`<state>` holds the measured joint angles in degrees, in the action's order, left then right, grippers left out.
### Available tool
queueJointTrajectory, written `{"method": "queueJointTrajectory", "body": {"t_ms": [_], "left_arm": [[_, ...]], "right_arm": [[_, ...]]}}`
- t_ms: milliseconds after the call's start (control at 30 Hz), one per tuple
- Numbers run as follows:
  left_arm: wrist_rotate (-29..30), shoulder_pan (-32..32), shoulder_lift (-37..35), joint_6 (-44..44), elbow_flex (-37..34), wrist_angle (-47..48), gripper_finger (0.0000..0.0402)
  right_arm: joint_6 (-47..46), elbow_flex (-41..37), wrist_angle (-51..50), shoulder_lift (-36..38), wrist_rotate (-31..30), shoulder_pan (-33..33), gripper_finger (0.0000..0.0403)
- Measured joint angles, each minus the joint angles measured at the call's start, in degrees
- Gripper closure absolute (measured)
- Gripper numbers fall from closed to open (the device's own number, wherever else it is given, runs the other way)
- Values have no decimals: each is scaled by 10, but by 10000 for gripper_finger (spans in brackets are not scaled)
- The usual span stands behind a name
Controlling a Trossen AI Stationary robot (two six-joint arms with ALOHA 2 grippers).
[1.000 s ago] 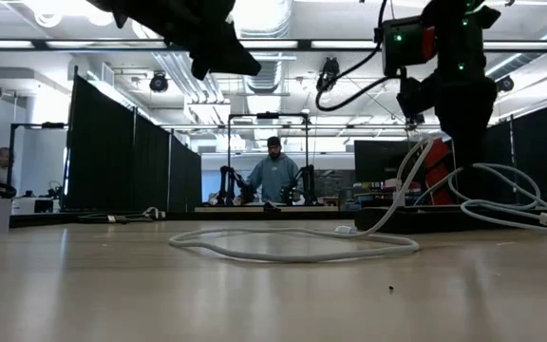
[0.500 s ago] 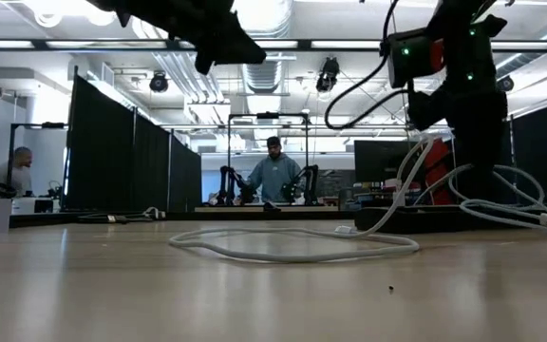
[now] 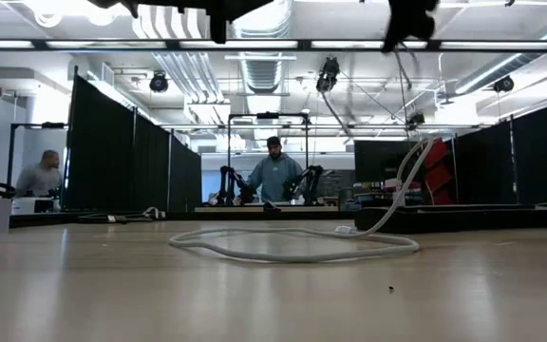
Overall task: Plug in charger cables
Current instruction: Insert the top right white charger cable into the black outlet extension
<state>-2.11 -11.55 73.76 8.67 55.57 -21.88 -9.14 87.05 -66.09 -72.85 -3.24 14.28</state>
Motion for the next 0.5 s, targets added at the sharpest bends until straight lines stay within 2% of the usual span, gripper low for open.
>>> {"method": "queueJointTrajectory", "body": {"t_ms": [200, 500], "left_arm": [[0, 0, 1, 0, 0, -9, 325], [0, -2, 14, -10, 0, -13, 256]], "right_arm": [[61, 68, 32, 0, 9, 0, 401], [103, 84, 78, 0, 66, 0, 401]]}}
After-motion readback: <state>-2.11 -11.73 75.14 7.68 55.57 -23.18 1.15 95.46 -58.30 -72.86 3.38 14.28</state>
